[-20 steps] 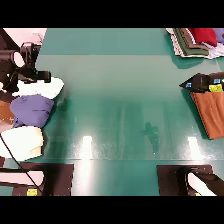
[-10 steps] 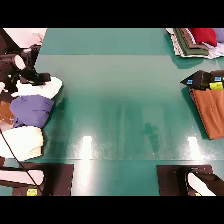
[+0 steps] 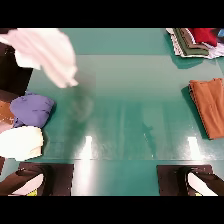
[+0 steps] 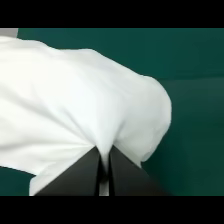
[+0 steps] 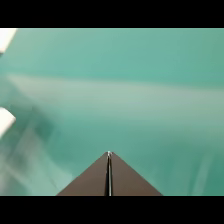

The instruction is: Fold the shirts.

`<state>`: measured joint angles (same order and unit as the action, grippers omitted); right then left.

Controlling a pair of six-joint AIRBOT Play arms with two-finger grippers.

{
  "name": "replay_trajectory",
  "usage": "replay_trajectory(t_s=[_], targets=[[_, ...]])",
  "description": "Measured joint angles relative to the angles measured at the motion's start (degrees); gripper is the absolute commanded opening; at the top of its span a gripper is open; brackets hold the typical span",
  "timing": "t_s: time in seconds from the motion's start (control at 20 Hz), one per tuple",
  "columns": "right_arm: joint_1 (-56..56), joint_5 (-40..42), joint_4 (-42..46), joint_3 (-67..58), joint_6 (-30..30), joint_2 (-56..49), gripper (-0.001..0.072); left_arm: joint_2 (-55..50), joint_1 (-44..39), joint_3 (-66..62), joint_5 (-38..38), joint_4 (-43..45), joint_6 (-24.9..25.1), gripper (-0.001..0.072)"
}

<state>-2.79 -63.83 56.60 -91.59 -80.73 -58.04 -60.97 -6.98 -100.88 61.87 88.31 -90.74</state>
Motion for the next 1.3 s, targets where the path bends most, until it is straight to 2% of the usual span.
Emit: replay_trajectory(t_s=[0.25, 0.5, 0.55, 0.6, 0.65, 0.9, 1.15, 1.3], targets=[[0.0, -4.5, 0.0, -10.7, 0.0, -6.1, 0.0012, 3.0, -9.9, -0.1, 4.8, -7.9, 0.8, 0.0023], [0.0, -12.1, 0.0, -15.3, 0.0, -10.1, 0.0013, 0.3, -17.3, 12.3, 6.3, -11.9, 1.0, 0.0026], [0.0, -12.9, 0.0, -15.2, 0.0, -10.4, 0.0012, -0.7, -18.2, 15.5, 5.9, -12.9, 0.9, 0.0203], [0.0, -13.5, 0.0, -15.0, 0.0, -10.6, 0.0013, -1.6, -18.9, 19.0, 5.1, -14.4, 0.9, 0.0519], [0.0, -14.0, 0.0, -14.6, 0.0, -10.8, 0.0012, -2.6, -19.4, 22.4, 4.1, -15.5, 0.9, 0.0628], [0.0, -15.3, 0.0, -12.0, 0.0, -11.1, 0.0012, -5.8, -17.1, 30.9, -0.7, -17.2, 1.8, 0.0623], [0.0, -16.0, 0.0, -9.2, 0.0, -11.1, 0.0012, -8.2, -5.3, 31.4, -4.1, -16.9, 3.8, 0.0622], [0.0, -16.4, 0.0, -7.4, 0.0, -11.1, 0.0012, -12.9, -0.4, 31.5, -5.2, -20.6, 7.6, 0.0622]])
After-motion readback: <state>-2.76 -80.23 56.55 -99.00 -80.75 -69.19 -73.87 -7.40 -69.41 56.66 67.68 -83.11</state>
